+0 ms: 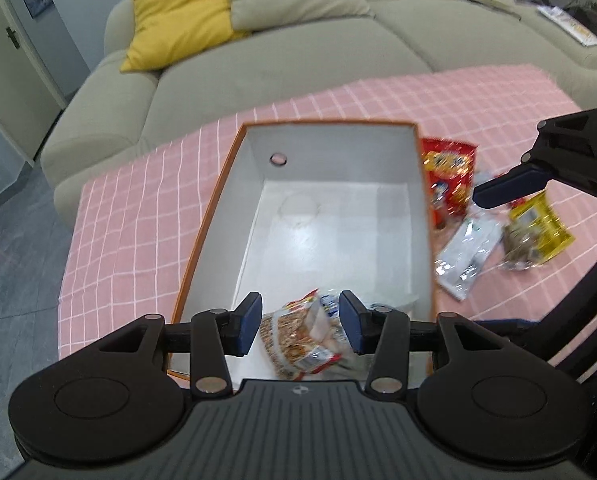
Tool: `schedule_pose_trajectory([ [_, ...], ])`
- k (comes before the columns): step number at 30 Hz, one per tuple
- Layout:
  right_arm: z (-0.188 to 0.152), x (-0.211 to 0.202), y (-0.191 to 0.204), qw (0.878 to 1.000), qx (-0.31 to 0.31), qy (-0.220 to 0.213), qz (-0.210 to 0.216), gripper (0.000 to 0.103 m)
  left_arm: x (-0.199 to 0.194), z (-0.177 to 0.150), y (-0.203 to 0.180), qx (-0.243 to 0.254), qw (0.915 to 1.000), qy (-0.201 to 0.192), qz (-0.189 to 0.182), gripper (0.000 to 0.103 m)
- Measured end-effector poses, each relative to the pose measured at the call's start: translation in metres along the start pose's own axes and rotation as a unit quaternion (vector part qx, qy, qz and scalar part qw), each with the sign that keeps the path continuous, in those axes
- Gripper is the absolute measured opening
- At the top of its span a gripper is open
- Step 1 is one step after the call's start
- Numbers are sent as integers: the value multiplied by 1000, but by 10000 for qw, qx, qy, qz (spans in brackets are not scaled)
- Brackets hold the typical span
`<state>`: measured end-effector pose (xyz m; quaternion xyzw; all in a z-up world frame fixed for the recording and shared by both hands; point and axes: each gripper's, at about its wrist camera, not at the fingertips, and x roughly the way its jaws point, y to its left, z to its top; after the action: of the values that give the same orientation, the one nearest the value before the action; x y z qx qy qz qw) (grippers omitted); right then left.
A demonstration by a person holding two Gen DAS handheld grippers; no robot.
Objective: Organize snacks
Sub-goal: 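Open both grippers to drop the bags and withdraw from the box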
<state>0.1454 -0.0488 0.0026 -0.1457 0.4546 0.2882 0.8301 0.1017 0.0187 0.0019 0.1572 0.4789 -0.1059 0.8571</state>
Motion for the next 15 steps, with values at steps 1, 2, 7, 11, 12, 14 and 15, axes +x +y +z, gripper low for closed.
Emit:
schedule_pose_trajectory([
  [1,-3,-6,-1,9999,73,-71,-35,85,-5,0,-4,1,10000,-63,-9,53],
  [2,-7,-13,-3,9997,144,-144,-96,85,-9,0,-8,0,9999,-123,-25,53],
  [7,-31,-37,-12,9964,550,-490,-429,85,-30,0,-29,-81,9987,-475,-181,53],
  [11,-58,-54,-22,9907,1007,-688,-604,85,-39,-1,-47,-194,9966,-709,-378,53],
  [12,-65,-58,-25,9888,1128,-725,-648,85,-40,-2,-51,-224,9960,-758,-426,53],
  [14,-79,-65,-29,9850,1317,-804,-777,85,-41,-4,-61,-289,9947,-833,-529,53],
  [15,-87,-69,-32,9828,1404,-844,-847,85,-41,-5,-66,-316,9940,-862,-593,53],
])
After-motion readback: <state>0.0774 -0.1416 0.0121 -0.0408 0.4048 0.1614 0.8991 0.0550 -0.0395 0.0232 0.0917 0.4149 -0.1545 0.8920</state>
